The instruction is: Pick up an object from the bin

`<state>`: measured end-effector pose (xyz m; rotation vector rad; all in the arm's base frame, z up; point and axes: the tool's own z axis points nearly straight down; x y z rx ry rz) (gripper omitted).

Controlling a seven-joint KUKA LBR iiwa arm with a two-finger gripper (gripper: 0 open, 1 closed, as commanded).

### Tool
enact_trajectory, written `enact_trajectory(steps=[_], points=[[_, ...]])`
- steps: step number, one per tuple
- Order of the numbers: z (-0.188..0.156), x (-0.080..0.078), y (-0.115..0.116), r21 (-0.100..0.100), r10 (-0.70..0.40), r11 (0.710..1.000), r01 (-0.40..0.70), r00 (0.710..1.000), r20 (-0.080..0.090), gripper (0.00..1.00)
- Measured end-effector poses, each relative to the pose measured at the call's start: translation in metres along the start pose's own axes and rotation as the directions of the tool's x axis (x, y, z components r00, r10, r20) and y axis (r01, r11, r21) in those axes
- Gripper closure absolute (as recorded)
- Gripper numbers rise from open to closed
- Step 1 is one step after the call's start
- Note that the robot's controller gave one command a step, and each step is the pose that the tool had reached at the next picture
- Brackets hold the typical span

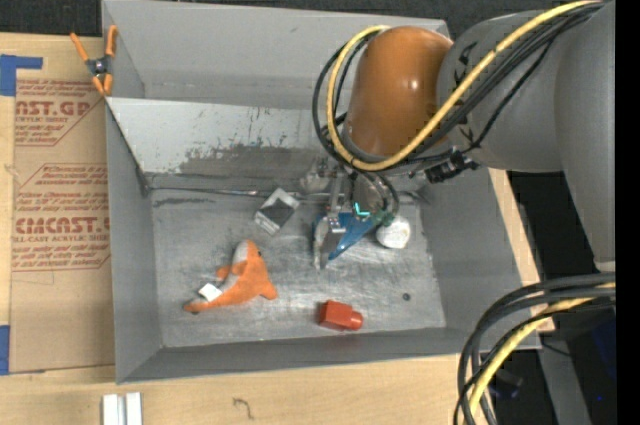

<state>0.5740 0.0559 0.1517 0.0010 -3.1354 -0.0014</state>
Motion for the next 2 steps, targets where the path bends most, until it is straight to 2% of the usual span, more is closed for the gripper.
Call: enact_trajectory(steps=[1,2], points=[[-0.005,-0.002,0.000,0.000,0.000,1.000,0.000,1.000,0.007,0.00],[0.076,-0.022,-0.068,-0.008,0.220,0.976,-0.220,0.975,0.007,1.00]])
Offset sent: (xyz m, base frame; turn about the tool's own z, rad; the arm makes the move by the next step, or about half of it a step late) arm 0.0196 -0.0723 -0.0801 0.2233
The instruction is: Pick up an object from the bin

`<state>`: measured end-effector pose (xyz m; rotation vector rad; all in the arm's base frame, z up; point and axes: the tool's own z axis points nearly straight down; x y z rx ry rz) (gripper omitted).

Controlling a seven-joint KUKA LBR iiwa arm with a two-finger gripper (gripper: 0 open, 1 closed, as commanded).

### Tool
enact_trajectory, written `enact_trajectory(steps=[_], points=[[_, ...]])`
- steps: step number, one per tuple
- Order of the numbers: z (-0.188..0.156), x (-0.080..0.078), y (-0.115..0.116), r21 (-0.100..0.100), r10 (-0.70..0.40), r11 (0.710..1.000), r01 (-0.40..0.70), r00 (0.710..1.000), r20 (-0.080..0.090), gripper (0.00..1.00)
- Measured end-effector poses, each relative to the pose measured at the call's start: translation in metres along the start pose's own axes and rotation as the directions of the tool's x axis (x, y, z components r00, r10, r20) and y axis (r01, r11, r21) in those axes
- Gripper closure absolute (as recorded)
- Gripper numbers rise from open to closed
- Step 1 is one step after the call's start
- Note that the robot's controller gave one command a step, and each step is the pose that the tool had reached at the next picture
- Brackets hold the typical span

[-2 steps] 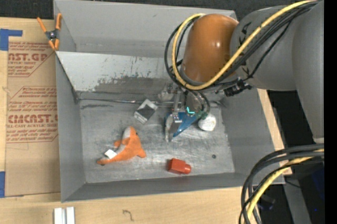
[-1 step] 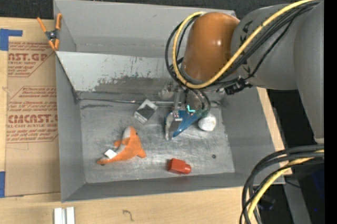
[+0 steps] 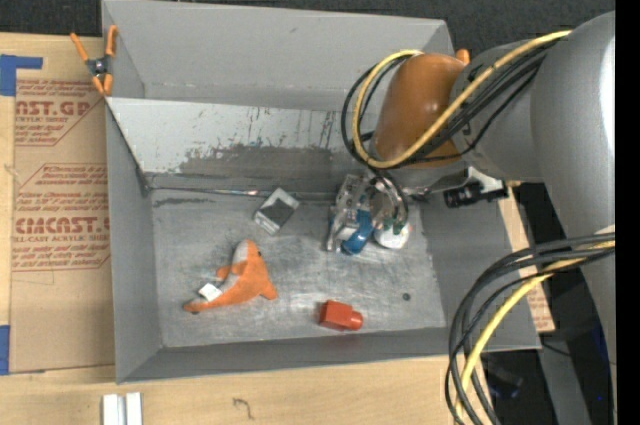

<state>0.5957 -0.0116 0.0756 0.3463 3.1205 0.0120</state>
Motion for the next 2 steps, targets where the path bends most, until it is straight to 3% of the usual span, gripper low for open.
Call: enact_trajectory(steps=[1,2], points=[[0.000,0.000,0.000,0.000,0.001,1.000,-0.001,1.000,0.000,1.00],[-0.018,0.007,-0.003,0.009,-0.186,0.983,0.186,0.983,-0.012,1.00]])
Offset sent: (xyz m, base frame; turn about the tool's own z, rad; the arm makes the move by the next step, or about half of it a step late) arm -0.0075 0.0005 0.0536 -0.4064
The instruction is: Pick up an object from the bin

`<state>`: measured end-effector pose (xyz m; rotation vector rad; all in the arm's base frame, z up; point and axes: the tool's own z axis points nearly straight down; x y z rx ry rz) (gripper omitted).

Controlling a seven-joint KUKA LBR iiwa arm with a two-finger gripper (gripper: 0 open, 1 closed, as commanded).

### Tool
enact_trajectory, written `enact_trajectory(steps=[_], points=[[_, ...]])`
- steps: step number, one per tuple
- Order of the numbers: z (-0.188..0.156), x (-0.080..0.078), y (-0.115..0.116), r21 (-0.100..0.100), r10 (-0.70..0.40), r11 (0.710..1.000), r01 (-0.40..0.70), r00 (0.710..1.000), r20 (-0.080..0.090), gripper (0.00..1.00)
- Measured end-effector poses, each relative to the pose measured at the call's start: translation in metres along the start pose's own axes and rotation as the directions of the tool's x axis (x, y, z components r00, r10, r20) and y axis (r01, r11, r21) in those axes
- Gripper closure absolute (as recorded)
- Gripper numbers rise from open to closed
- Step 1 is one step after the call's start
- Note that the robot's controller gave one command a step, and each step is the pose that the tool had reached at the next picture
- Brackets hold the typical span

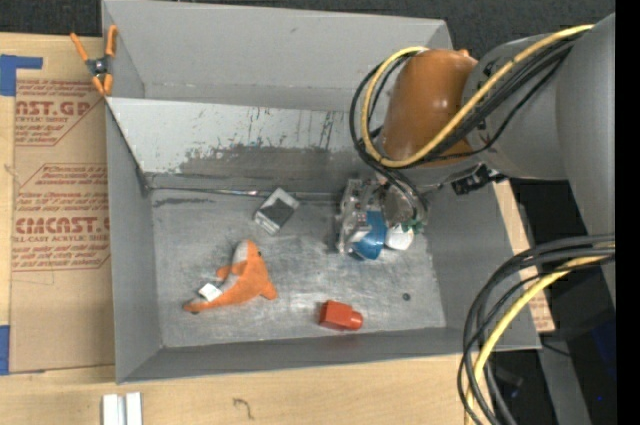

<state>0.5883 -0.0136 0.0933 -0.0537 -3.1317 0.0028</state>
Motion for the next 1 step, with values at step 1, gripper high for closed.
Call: enact_trajectory(steps=[1], points=[[-0.0119,0.0010,0.0009,-0.001,-0.085,0.996,0.085,0.996,0.002,1.00]])
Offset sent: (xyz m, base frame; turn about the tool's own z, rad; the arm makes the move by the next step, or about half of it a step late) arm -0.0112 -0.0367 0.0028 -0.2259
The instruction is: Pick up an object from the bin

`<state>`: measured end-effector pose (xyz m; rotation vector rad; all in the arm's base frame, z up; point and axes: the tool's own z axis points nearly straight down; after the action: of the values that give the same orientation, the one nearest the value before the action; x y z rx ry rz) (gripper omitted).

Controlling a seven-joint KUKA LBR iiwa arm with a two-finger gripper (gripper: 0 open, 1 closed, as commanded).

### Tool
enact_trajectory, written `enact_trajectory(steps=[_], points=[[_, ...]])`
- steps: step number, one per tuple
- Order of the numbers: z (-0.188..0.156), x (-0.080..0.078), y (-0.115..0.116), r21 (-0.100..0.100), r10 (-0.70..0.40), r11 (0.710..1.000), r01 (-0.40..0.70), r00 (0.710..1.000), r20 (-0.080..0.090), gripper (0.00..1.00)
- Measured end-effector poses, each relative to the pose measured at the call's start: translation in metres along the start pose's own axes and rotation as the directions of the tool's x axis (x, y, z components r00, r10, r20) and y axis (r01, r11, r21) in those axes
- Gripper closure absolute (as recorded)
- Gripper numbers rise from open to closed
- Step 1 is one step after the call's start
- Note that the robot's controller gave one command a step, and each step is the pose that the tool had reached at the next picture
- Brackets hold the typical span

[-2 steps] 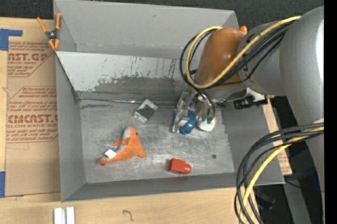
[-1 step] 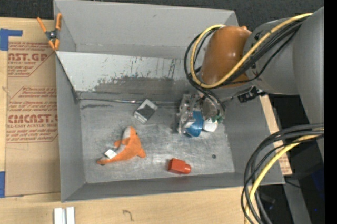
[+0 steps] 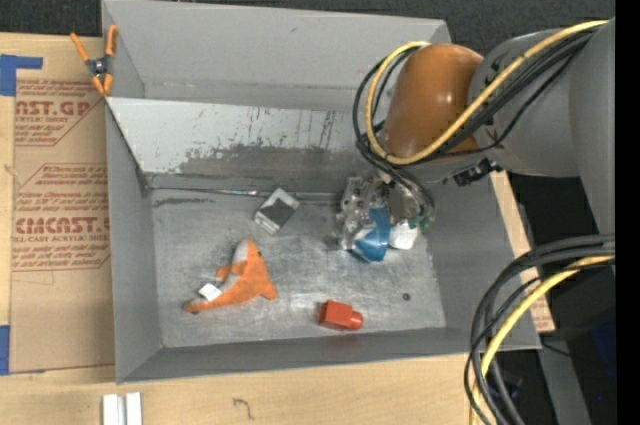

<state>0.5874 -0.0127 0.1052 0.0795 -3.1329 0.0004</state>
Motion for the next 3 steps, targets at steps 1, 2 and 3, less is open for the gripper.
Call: enact_trajectory(steps=[1,2,3], points=[[-0.006,0.005,-0.018,-0.002,-0.187,0.982,0.187,0.982,0.010,1.00],[-0.014,0.007,0.025,-0.002,0.093,0.996,-0.093,0.996,0.010,0.00],[-0.014,0.007,0.025,-0.002,0.093,0.996,-0.093,0.996,0.010,0.00]])
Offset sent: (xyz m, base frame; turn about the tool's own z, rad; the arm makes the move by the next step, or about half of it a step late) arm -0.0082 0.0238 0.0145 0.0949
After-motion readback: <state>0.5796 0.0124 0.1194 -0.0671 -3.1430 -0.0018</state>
